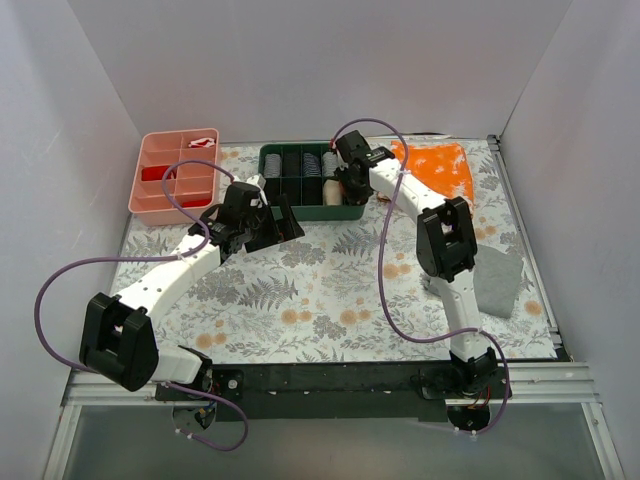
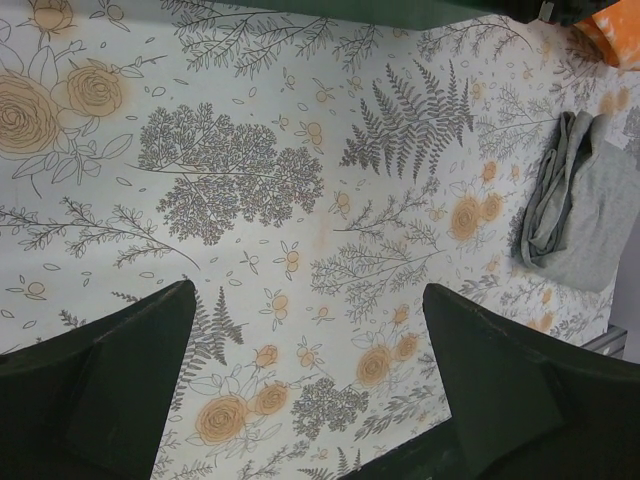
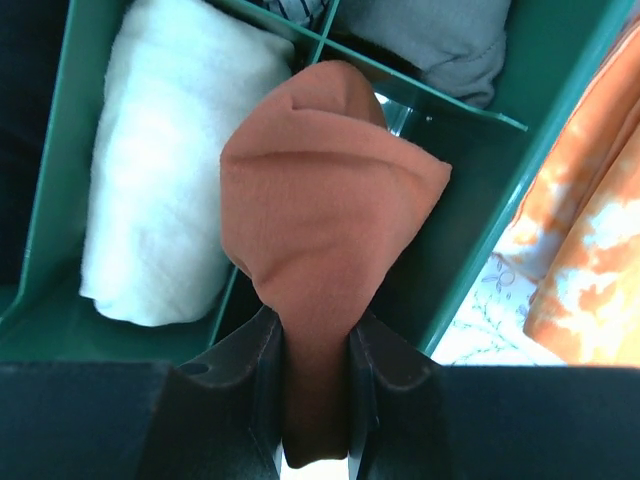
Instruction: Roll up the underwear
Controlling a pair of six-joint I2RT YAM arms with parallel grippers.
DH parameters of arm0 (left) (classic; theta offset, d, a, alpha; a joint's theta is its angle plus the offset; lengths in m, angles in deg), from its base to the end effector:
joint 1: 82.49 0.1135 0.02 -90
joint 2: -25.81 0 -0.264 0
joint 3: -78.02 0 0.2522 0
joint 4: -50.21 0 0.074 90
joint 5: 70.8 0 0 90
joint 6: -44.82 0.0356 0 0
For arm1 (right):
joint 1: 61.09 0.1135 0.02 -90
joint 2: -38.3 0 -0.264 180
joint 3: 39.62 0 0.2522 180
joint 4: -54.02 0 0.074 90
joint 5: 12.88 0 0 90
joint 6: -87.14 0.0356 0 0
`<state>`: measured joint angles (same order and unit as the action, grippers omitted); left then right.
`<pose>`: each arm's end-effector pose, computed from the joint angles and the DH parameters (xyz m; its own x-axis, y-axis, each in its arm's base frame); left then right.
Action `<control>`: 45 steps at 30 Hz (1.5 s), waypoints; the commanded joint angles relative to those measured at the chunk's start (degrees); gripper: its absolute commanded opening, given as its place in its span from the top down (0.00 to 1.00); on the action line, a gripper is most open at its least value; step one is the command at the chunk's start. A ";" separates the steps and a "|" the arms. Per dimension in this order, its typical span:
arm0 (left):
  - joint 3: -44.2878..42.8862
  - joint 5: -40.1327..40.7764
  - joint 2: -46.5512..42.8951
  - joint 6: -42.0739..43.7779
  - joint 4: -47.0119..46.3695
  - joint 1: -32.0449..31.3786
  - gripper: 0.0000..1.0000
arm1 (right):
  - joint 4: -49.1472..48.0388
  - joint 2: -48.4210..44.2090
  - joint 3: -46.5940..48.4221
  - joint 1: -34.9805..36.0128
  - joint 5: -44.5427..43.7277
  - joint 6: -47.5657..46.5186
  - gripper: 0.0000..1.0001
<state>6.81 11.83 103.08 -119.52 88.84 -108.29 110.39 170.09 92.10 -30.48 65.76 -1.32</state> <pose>0.2594 -0.1305 0.2675 -0.6656 -0.7389 -0.1050 -0.4710 0.5250 -0.7089 0.4411 0.2528 0.2193 -0.7278 -0.4000 -0.5570 -0.3861 0.9103 -0.1492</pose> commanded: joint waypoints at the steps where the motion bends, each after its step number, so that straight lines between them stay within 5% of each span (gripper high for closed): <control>1: 0.41 -1.67 -1.60 0.52 -0.51 0.58 0.02 | 5.47 -3.72 -4.21 0.41 1.34 0.39 0.99; 14: 2.34 -4.84 -2.74 -0.54 -1.92 0.58 0.02 | 3.71 -13.13 -15.11 -0.73 -0.42 -3.91 0.99; 22: 1.99 -5.45 -2.74 -0.62 -2.01 0.58 0.02 | 5.11 -12.52 -10.82 -1.96 0.28 -1.98 0.99; 45: 0.59 -8.27 -0.29 0.43 -0.78 0.58 0.02 | 13.64 -6.72 1.76 -0.90 -3.32 22.18 0.99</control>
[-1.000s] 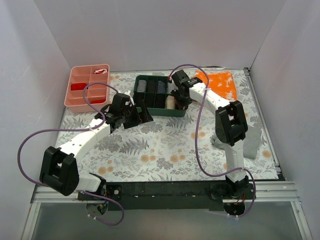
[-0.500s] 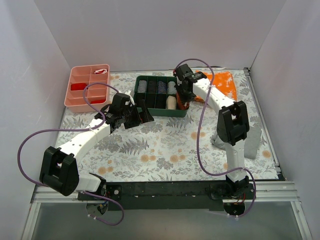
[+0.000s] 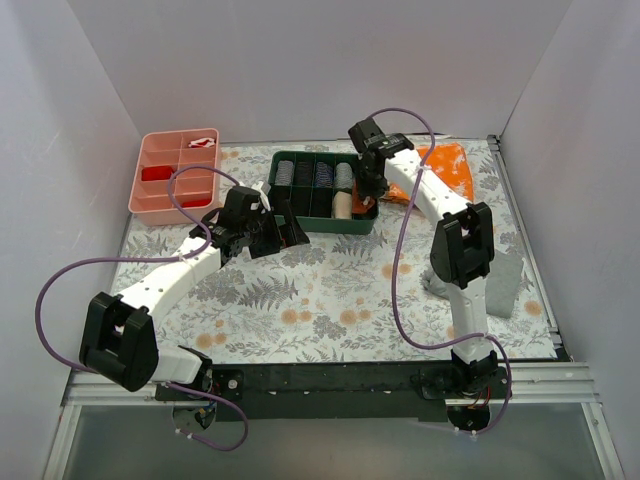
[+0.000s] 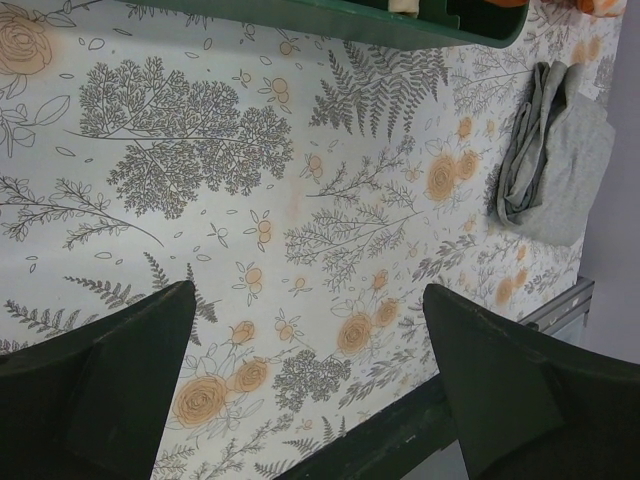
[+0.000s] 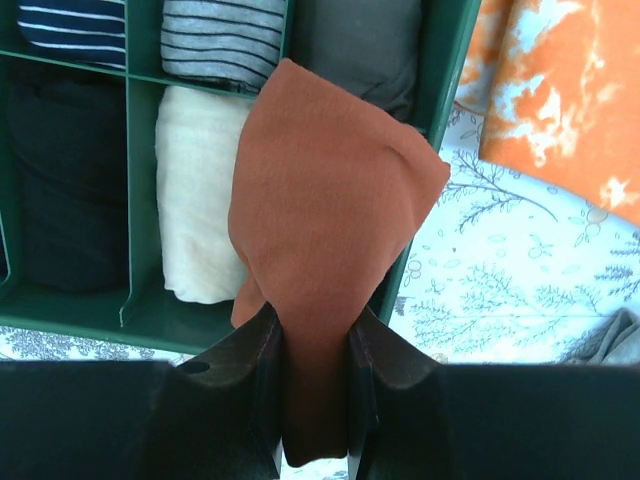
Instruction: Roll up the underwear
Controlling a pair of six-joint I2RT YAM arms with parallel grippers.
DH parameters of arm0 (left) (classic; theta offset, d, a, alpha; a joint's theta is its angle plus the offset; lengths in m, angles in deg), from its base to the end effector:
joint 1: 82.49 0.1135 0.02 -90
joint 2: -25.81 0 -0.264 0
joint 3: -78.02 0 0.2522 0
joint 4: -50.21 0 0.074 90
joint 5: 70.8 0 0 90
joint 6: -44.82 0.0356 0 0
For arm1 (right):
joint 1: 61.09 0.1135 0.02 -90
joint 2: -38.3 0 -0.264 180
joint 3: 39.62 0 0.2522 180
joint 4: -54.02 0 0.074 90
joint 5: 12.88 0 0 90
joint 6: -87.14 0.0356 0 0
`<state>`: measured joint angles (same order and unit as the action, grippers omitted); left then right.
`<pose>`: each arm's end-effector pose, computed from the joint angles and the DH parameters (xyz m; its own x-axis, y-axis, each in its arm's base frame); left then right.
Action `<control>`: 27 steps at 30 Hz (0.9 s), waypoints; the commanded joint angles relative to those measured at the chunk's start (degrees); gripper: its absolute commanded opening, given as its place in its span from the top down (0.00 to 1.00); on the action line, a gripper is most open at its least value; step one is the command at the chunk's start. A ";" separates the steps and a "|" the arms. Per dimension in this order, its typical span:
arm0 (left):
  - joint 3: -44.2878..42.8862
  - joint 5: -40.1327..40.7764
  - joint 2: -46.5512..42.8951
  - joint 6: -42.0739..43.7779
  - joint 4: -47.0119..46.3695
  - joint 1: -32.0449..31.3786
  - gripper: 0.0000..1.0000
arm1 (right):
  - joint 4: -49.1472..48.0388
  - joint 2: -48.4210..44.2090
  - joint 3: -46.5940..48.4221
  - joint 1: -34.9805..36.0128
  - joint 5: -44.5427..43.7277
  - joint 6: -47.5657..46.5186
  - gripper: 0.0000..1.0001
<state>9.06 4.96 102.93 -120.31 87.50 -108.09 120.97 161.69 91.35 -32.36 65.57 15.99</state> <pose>0.2550 -0.1319 0.2577 -0.7201 -0.6938 -0.0106 -0.4737 0.5028 -0.7230 0.4162 0.2200 0.2735 -0.8373 -0.0980 -0.5378 -0.1172 0.9931 0.0016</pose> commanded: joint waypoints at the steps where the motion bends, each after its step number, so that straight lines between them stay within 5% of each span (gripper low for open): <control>1: -1.93 -1.40 -0.04 1.30 0.64 0.38 0.02 | 3.24 1.67 2.06 1.06 -3.74 5.57 0.99; 6: -2.46 -0.61 -0.31 2.36 1.52 0.38 0.02 | -0.53 -2.62 -2.77 1.06 -9.01 7.43 0.99; 11: -2.19 -1.40 0.05 2.36 1.34 0.38 0.02 | 3.84 -0.27 2.49 0.98 -10.68 4.18 0.99; 27: -0.96 -1.23 0.49 1.74 0.46 0.38 0.02 | 1.39 4.13 1.45 2.20 -4.27 -1.36 0.99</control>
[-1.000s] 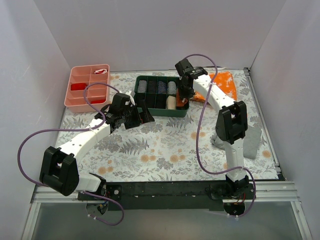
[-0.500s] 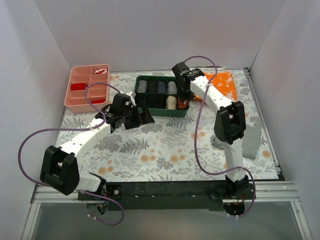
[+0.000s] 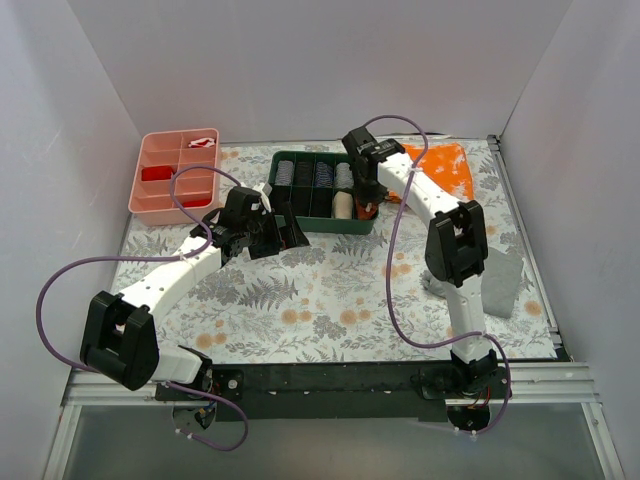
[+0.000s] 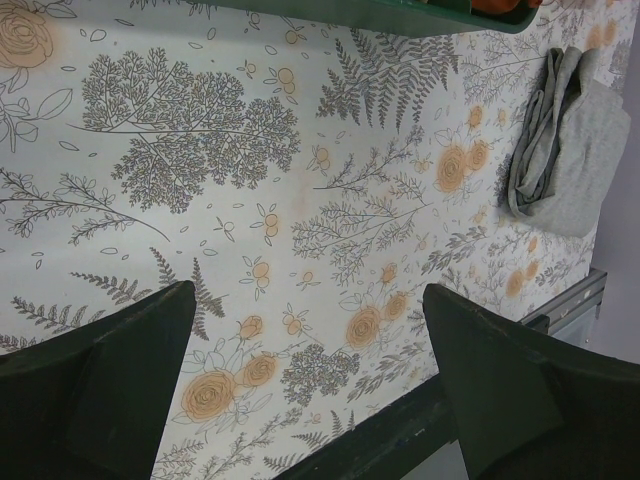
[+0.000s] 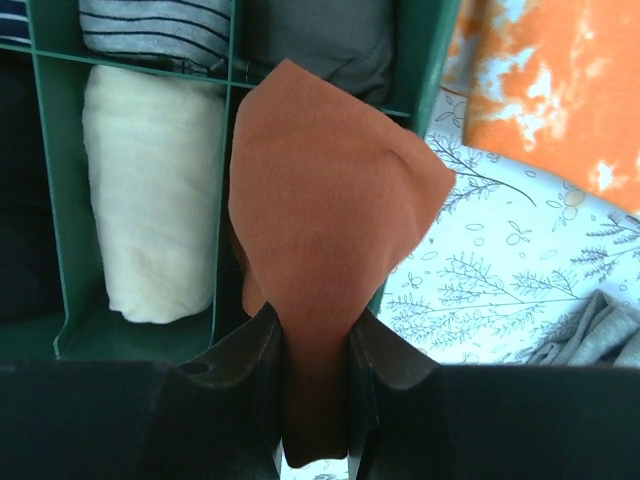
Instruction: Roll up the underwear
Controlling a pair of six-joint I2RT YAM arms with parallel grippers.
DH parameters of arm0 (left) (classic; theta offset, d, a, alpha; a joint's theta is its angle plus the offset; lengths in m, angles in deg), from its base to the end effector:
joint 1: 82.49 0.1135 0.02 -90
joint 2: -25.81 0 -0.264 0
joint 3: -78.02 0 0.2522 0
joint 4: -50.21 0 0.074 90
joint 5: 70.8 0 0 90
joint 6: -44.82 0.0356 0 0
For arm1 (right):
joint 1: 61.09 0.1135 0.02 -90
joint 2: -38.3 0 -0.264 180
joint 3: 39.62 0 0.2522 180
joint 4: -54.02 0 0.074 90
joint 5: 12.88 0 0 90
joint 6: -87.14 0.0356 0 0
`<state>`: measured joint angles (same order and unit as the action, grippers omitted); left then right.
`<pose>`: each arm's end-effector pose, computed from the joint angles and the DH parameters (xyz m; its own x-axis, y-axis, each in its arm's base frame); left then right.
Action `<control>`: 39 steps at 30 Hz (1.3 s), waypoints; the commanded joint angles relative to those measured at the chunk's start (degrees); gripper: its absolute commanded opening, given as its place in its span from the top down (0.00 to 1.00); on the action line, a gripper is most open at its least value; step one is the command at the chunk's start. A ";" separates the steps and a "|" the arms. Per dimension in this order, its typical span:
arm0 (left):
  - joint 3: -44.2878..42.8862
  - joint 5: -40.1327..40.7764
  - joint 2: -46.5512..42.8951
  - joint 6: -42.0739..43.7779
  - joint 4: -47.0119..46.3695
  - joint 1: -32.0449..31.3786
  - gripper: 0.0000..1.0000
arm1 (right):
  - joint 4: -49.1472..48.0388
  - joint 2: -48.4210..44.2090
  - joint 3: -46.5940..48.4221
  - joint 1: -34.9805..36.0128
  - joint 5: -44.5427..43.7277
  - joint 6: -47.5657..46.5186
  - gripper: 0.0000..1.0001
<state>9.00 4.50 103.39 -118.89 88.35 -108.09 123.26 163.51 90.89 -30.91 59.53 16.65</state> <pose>0.2549 -0.1321 0.2549 -0.7359 -0.6769 -0.0151 -0.4687 0.5254 -0.7101 0.4124 0.2274 0.2555 -0.8537 -0.1282 -0.5048 -0.0842 0.9905 -0.1092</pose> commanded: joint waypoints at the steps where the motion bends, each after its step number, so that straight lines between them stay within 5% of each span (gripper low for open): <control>1: -0.90 -0.77 0.03 0.32 -0.39 0.38 0.02 | -0.90 2.67 1.90 0.68 2.11 -2.10 0.99; 39: 0.25 -1.56 -0.68 0.32 -0.21 0.47 0.02 | 1.47 6.54 -2.05 -0.29 12.92 -2.11 0.99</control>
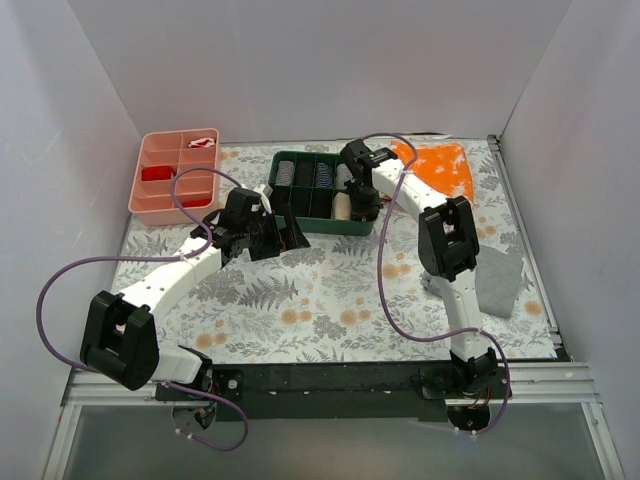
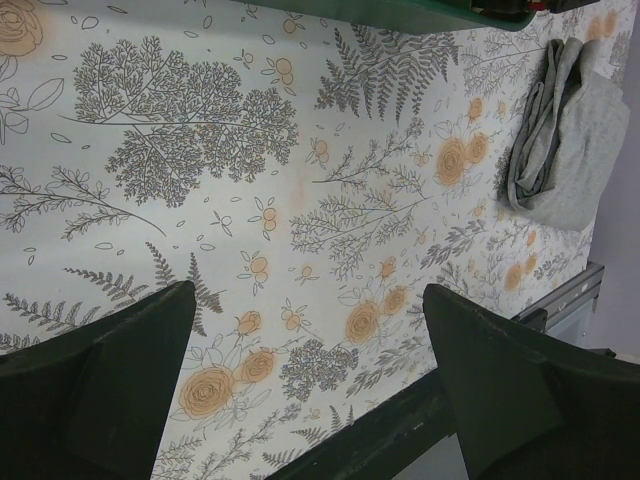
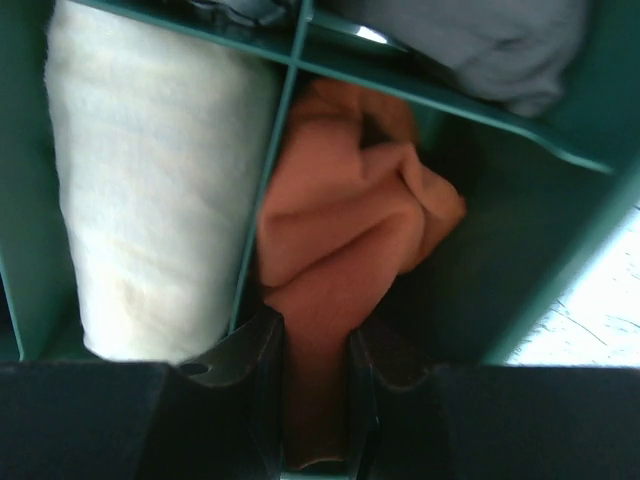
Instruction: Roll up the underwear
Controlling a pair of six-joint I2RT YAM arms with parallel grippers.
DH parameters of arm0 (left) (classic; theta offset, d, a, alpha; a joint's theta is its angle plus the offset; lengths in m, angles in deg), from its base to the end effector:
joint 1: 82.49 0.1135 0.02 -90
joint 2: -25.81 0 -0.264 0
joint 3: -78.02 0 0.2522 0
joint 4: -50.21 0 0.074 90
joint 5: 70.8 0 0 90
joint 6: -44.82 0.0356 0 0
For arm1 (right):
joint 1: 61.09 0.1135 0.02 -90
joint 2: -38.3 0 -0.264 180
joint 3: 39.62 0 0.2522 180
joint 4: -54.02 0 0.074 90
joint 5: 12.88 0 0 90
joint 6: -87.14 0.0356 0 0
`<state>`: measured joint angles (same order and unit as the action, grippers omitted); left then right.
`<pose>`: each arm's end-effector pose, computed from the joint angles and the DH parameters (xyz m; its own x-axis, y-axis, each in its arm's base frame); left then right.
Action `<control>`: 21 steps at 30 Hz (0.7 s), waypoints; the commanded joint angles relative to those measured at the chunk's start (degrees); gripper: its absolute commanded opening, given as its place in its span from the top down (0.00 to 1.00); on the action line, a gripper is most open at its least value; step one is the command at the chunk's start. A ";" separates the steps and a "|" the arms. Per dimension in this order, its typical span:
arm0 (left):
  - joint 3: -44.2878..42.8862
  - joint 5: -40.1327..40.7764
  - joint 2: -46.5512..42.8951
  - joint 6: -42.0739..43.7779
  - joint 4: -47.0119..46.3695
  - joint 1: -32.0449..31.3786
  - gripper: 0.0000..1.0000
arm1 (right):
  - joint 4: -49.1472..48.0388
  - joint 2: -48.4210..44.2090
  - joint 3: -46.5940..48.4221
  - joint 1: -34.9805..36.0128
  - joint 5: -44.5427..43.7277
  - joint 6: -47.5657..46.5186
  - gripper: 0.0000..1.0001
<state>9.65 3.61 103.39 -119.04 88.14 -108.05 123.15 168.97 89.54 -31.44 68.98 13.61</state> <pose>0.2537 -0.1320 0.2516 -0.7414 -0.6710 0.0001 -0.4738 0.5234 -0.7082 0.4200 0.2333 0.2040 -0.9136 -0.1971 -0.3558 -0.1980 0.9796 -0.0341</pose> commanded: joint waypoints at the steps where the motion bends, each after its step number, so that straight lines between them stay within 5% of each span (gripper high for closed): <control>1: -0.50 -0.58 -0.59 0.56 0.09 0.42 0.02 | 1.40 1.08 -0.70 0.32 3.40 1.28 0.99; 5: -0.67 -0.49 -0.41 0.65 0.18 0.42 0.02 | 1.05 -0.06 -0.87 0.32 1.82 1.99 0.90; 9: -0.58 -0.49 -0.06 0.56 0.18 0.42 0.02 | -5.34 -5.24 -6.74 0.23 0.24 2.43 0.63; 14: -0.85 -0.66 0.11 0.39 0.09 0.42 0.02 | -6.07 -8.32 -6.59 0.23 -1.17 2.43 0.49; 17: -0.76 -0.75 0.11 0.39 0.09 0.42 0.02 | -5.63 -8.77 -6.50 0.23 -1.26 2.43 0.31; 21: -0.41 -0.67 -0.06 0.65 0.27 0.42 0.02 | -3.88 -8.94 -6.06 0.32 -1.78 2.95 0.28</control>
<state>9.65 3.50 103.41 -119.02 88.16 -108.05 116.34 160.75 83.24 -31.35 67.97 15.62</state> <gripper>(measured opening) 0.982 0.712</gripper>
